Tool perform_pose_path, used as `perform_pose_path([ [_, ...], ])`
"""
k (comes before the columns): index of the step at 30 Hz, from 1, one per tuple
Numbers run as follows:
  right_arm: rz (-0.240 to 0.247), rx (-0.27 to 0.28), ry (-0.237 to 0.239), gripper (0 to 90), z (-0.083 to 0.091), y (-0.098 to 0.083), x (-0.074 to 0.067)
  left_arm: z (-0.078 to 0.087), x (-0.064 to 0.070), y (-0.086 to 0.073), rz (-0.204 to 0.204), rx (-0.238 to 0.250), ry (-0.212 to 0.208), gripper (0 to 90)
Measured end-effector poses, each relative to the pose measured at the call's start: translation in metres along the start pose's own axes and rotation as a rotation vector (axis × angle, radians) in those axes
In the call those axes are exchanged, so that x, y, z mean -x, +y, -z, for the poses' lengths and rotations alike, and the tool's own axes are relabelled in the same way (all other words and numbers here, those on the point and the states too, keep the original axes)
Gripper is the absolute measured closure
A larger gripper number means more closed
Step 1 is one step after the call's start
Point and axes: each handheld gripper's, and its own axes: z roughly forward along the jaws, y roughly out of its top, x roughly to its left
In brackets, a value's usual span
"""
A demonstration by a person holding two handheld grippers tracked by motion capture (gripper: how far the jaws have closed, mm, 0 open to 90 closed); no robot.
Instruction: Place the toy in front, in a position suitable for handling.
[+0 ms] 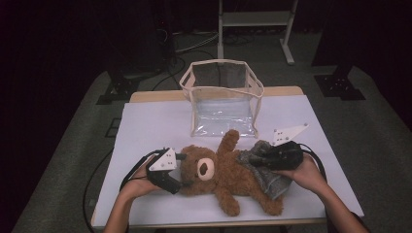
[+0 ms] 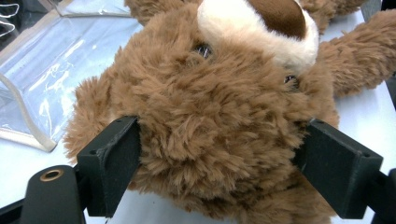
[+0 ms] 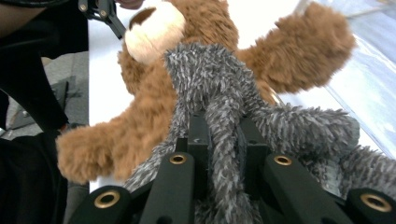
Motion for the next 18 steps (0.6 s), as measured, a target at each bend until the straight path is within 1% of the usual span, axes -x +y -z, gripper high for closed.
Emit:
perform_pose_path([
  [3,-0.024,-0.002,-0.019,78.3,0.008,-0.009,0.003,-0.001,-0.001,-0.001,0.020,0.006,-0.008,14.9],
  [7,-0.064,0.003,-0.033,78.2,0.017,-0.026,0.006,-0.006,0.000,-0.001,0.025,-0.002,-0.015,11.1],
  [10,-0.076,0.009,-0.035,78.1,0.019,-0.034,0.006,-0.010,0.000,0.000,0.036,-0.007,-0.021,9.1],
  [11,-0.078,0.018,-0.032,78.1,0.019,-0.036,0.005,-0.011,0.000,0.001,0.038,-0.008,-0.022,8.8],
  [13,-0.081,0.015,-0.024,78.0,0.017,-0.038,0.005,-0.012,0.000,0.001,0.044,-0.010,-0.027,9.0],
  [14,-0.081,0.011,-0.020,77.9,0.014,-0.039,0.005,-0.012,0.000,0.000,0.047,-0.013,-0.030,9.6],
  [16,-0.087,0.011,-0.009,77.9,0.009,-0.040,0.006,-0.013,0.000,0.000,0.052,-0.016,-0.031,14.5],
  [18,-0.092,0.017,-0.004,78.0,0.006,-0.040,0.006,-0.014,0.000,-0.001,0.068,-0.018,-0.031,21.3],
])
